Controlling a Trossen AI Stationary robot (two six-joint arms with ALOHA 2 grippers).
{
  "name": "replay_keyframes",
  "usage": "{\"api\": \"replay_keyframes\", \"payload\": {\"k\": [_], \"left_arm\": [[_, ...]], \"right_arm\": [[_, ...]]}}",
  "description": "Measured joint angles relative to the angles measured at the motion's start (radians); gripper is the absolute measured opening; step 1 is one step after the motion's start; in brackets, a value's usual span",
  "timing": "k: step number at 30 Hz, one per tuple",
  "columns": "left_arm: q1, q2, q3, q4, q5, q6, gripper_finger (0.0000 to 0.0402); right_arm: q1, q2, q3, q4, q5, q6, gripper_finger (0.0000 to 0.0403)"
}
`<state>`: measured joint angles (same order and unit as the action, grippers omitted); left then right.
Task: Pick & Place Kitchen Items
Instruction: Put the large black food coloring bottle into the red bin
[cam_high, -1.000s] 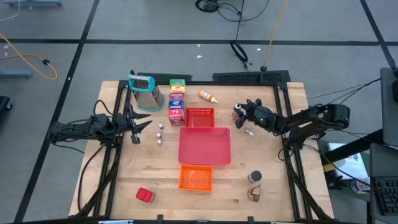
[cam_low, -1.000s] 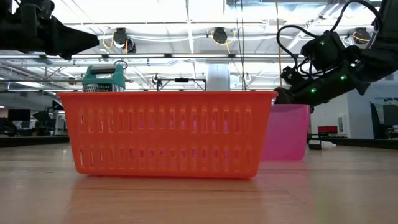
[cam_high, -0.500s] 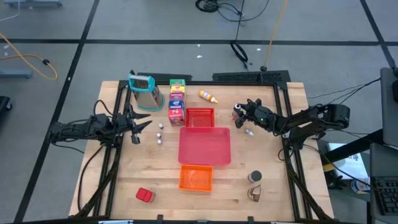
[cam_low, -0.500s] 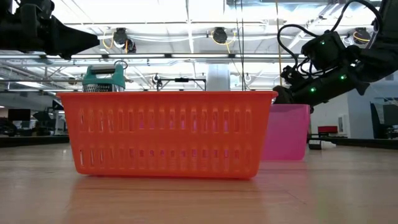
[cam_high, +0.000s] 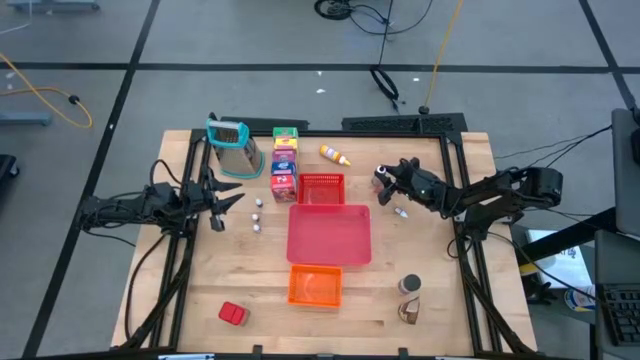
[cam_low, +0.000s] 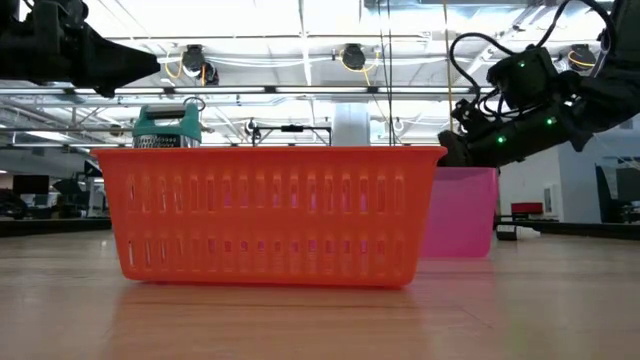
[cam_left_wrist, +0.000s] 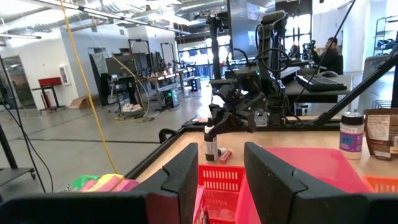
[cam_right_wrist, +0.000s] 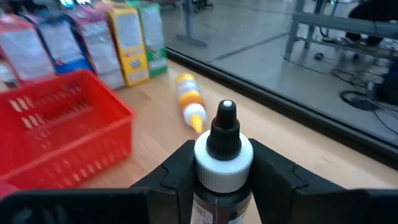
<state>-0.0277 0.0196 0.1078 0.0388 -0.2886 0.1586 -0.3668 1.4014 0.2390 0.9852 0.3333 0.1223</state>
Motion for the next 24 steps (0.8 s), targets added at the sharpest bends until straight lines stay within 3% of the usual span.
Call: {"api": "replay_keyframes", "payload": {"k": [8, 12, 18, 24], "left_arm": [[0.000, 0.000, 0.000, 0.017, -0.001, -0.027, 0.0131], [0.000, 0.000, 0.000, 0.017, -0.001, -0.042, 0.0131], [0.000, 0.000, 0.000, 0.015, -0.002, -0.039, 0.0131], [0.000, 0.000, 0.000, 0.014, -0.010, -0.037, 0.0131]], "right_arm": [[0.003, -0.004, 0.039, 0.019, -0.088, -0.003, 0.0113], [0.003, -0.004, 0.139, -0.086, -0.155, -0.011, 0.0113], [0.039, -0.004, 0.338, -0.354, -0.155, -0.080, 0.0113], [0.098, -0.005, 0.425, -0.386, -0.157, -0.116, 0.0113]]}}
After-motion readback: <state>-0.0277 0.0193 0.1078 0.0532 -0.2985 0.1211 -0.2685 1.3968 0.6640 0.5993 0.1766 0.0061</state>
